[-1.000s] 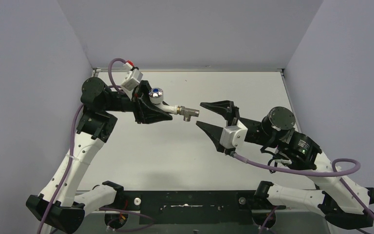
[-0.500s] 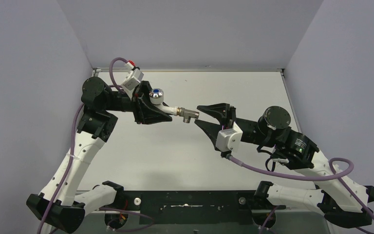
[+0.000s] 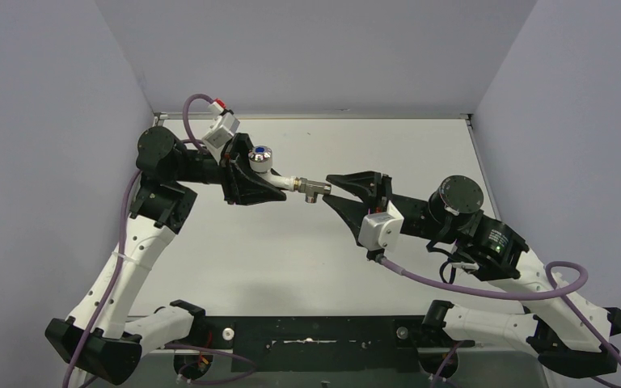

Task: Install the water faucets
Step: Screw the water faucet onto the adaptor.

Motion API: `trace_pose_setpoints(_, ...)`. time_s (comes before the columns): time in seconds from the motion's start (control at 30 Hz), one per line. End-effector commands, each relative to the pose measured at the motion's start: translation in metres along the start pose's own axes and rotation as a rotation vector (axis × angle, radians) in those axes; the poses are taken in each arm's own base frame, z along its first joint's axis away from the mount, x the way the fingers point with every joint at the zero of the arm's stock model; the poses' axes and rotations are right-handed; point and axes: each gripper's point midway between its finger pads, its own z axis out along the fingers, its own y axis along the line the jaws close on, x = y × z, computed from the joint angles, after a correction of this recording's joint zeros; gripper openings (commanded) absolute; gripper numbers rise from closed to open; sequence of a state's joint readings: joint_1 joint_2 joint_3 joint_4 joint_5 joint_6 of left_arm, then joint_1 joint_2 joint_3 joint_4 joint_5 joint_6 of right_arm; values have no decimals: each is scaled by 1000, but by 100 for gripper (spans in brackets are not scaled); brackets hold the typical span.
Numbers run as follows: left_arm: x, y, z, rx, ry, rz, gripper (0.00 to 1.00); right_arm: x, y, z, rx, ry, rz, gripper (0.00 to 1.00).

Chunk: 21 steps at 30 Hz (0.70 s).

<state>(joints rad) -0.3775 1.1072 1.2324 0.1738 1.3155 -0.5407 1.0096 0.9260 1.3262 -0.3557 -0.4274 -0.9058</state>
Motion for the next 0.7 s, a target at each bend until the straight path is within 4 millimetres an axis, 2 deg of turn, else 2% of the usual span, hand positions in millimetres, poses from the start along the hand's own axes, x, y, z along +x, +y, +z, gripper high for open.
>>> trace_pose_setpoints(0.0, -15, -7, -1, 11, -19, 80, 0, -15, -16, 1, 59, -57, -27, 36)
trace_pose_setpoints(0.1, -14, -5, -1, 12, -17, 75, 0, -15, -15, 2, 58, -60, -21, 33)
trace_pose_setpoints(0.4, -16, -7, -1, 11, -20, 83, 0, -14, -11, 1, 63, -65, 21, 16)
trace_pose_setpoints(0.67, -17, -7, -1, 9, -26, 117, 0, -9, -9, 6, 123, -74, 255, 0)
